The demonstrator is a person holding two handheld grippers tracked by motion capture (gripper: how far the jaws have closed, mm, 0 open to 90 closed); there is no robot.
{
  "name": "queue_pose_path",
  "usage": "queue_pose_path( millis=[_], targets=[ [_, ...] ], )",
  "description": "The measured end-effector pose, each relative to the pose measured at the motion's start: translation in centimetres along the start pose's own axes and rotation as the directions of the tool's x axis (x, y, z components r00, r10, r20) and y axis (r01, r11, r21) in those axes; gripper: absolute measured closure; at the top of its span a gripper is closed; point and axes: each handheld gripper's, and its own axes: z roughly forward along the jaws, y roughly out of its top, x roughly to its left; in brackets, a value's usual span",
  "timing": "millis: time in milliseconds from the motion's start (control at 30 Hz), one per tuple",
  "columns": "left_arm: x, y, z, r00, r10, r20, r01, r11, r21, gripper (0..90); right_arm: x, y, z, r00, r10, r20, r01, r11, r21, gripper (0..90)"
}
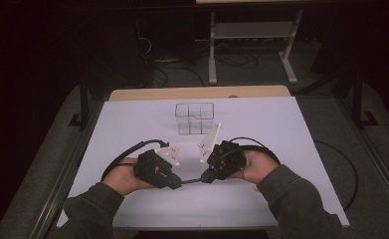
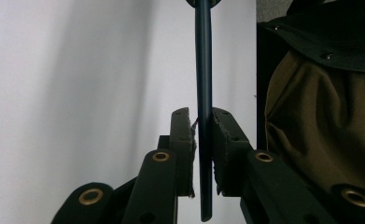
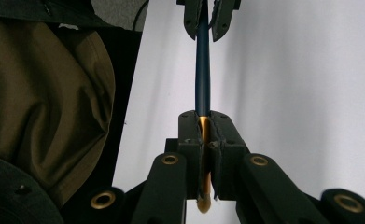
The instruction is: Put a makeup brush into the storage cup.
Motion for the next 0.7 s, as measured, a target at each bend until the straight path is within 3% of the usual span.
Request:
queue_pose_path(
  millis=[300,400,533,567,700],
  targets=[
    [0.1,0.0,0.1,1.0,0.0,0.005,0.0,1.0,-0.008,84.4,0.1,0.3,-0.5,0.9995,-0.01,0.03,0.01,1.0,0.015,83.0],
    [0.2,-0.2,-0.2,1.0,0.005,-0.006,-0.005,0.9998,-0.022,84.6,0.1,0.0,-0.8,0.9993,-0.005,0.036,0.005,1.0,-0.021,81.8],
    [0.2,-0.5,-0.3,0.9999,-0.006,-0.016,0.006,0.9993,-0.037,84.6,0.1,-0.4,-1.3,0.9991,0.022,0.037,-0.018,0.997,-0.081,71.4],
    [0.1,-0.6,-0.3,0.9997,-0.014,-0.018,0.013,0.999,-0.042,84.6,0.1,-0.5,-1.4,0.9983,0.019,0.056,-0.014,0.996,-0.088,69.5],
    [0.2,-1.1,-0.3,0.9997,-0.017,-0.019,0.016,0.9982,-0.057,84.6,0.1,-1.2,-1.6,0.9973,0.036,0.065,-0.027,0.991,-0.133,66.7]
  ],
)
